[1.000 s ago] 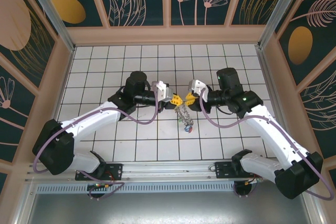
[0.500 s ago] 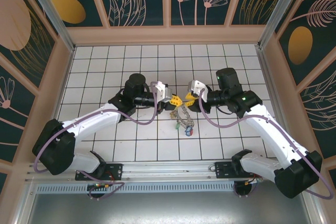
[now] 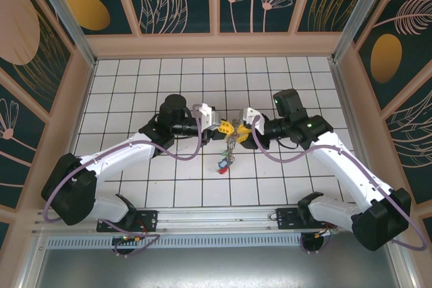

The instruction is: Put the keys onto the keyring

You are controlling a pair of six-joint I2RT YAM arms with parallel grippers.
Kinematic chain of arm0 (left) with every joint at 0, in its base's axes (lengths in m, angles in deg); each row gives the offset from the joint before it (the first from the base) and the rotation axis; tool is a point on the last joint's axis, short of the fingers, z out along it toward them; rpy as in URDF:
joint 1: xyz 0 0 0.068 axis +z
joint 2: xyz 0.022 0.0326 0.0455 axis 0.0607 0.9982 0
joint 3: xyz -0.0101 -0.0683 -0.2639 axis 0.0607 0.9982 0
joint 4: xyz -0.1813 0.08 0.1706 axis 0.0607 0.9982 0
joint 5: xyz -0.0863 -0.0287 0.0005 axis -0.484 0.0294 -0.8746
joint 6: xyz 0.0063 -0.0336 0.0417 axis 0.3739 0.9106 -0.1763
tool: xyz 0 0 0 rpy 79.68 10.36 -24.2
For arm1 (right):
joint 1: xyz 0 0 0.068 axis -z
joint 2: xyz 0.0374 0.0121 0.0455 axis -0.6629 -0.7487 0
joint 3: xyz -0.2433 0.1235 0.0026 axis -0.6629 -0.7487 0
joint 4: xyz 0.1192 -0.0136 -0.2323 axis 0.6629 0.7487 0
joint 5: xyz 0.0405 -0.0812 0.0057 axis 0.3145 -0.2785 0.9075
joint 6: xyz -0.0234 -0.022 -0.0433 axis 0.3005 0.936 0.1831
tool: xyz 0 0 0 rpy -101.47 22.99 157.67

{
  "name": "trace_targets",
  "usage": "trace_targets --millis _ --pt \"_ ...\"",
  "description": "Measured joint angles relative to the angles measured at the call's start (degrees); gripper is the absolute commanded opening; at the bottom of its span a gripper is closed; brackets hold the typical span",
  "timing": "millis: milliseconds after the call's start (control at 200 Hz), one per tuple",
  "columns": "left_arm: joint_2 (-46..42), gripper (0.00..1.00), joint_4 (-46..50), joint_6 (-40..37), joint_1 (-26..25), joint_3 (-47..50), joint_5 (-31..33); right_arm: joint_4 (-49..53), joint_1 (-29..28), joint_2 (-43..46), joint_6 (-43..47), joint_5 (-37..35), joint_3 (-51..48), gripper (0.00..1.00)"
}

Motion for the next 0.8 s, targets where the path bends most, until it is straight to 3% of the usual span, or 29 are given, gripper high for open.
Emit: trace_targets --millis 225,445,801 --pt "0.02 0.0 -0.63 1.03 0.11 0.0 -0.15 -0.79 -0.09 0.0 -0.22 -0.09 -0.02 0.32" --pt "0.0 0.0 -1.86 2.34 0.09 0.15 -0.24 -0.74 -0.09 0.02 -0.17 -0.66 -0.02 0.22" --pt "0.02 0.0 -4.55 3.87 0.09 0.92 -0.39 1.16 0.17 1.2 1.18 -1.18 0.0 0.26"
